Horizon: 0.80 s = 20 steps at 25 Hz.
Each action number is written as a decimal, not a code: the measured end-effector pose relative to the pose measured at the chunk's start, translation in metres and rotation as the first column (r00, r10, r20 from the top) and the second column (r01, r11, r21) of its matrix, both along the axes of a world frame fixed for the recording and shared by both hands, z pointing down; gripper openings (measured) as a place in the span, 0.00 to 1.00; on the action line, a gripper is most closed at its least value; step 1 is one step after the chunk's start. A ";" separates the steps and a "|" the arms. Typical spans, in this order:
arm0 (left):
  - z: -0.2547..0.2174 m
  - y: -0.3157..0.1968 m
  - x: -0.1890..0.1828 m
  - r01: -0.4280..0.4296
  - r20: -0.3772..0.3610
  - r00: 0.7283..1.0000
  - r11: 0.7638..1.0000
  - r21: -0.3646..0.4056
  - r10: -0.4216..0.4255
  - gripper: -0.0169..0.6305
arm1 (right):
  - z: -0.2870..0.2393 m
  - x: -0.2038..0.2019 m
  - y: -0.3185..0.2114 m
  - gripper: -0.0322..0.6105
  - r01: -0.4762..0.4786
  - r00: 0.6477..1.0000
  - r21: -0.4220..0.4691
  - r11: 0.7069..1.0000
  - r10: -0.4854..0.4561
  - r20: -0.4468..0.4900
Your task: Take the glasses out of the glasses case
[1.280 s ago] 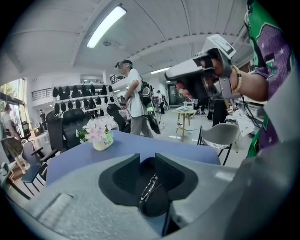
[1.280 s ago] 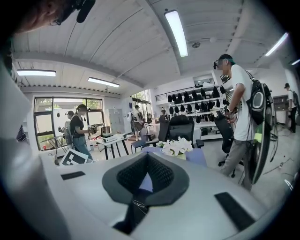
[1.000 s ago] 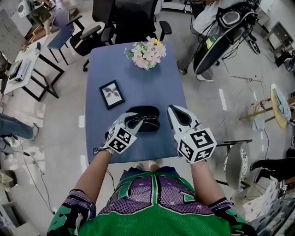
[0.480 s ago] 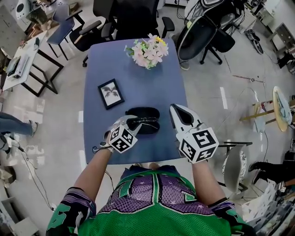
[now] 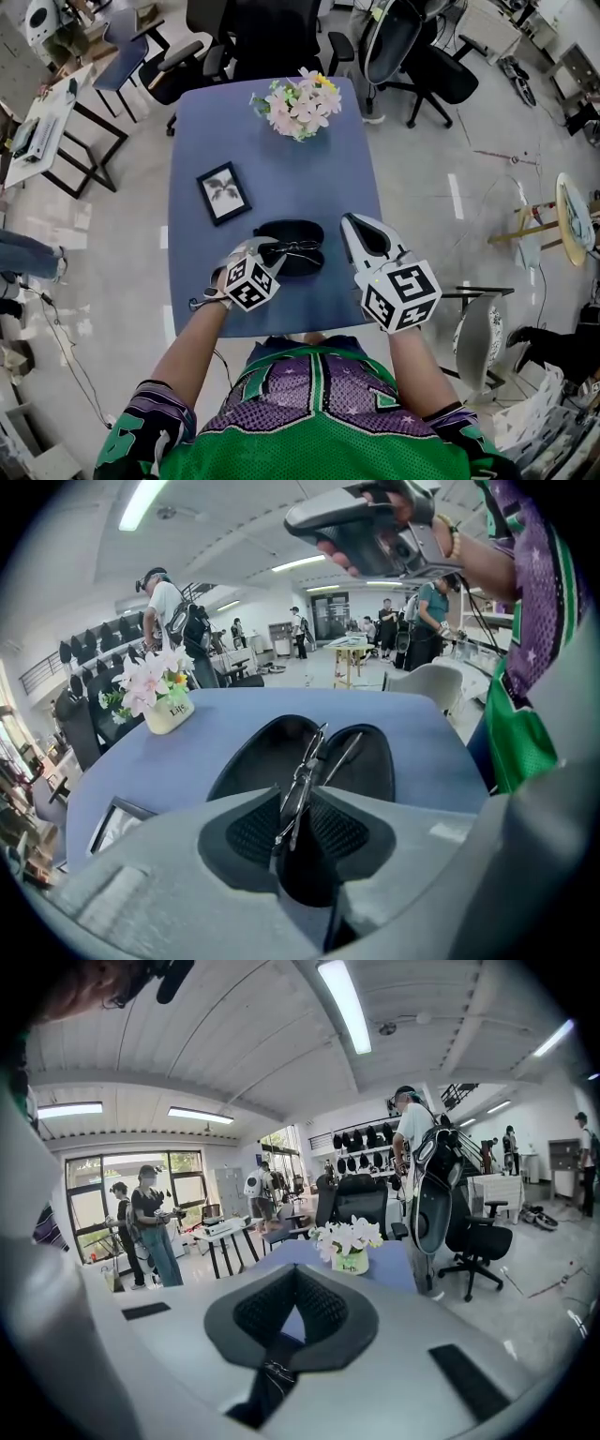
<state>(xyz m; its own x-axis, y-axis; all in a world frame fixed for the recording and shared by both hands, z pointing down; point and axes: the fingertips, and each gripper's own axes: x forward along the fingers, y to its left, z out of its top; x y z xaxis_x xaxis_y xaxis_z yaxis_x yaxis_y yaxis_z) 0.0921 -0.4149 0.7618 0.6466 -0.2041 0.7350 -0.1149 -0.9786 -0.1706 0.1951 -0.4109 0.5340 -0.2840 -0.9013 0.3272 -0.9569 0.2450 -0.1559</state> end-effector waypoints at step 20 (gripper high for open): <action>-0.008 -0.006 0.002 0.044 -0.014 0.999 0.998 0.038 -0.043 0.06 | 0.004 -0.001 0.009 0.05 -0.011 1.000 -0.012 1.000 0.011 -0.016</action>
